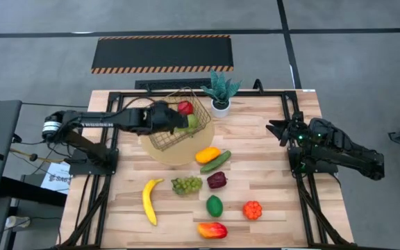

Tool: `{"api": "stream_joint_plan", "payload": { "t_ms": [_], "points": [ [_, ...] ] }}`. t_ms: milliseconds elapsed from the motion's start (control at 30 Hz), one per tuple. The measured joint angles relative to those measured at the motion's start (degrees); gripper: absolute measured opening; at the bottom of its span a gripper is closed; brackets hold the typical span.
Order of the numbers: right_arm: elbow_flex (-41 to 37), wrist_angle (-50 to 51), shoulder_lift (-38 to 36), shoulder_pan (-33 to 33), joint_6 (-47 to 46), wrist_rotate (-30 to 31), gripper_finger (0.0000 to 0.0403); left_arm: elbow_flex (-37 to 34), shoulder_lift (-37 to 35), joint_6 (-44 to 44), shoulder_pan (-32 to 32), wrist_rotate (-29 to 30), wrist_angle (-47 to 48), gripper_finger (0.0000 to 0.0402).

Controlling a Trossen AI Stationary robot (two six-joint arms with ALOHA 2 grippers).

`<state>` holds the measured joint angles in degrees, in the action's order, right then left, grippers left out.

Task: Build produce basket
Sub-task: Put the pear into the wire basket

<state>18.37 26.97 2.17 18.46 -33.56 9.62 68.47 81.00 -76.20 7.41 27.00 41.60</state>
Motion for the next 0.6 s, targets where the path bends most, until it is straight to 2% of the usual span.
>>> {"api": "stream_joint_plan", "payload": {
  "t_ms": [167, 300, 600],
  "points": [
    [0.0, 0.0, 0.0, 0.0, 0.0, 1.0, 0.024, -0.6, 0.6, -8.0, 4.6, -2.4, 6.3, 0.0248],
    [0.0, 0.0, 0.0, 0.1, 0.4, 1.0, 0.024, -2.7, 0.7, -15.4, 6.8, -1.0, 6.7, 0.0248],
    [0.0, 0.0, 0.0, 0.1, 0.6, 1.0, 0.024, -8.3, 0.6, -23.2, 10.1, -0.7, 3.9, 0.0248]
  ]
}}
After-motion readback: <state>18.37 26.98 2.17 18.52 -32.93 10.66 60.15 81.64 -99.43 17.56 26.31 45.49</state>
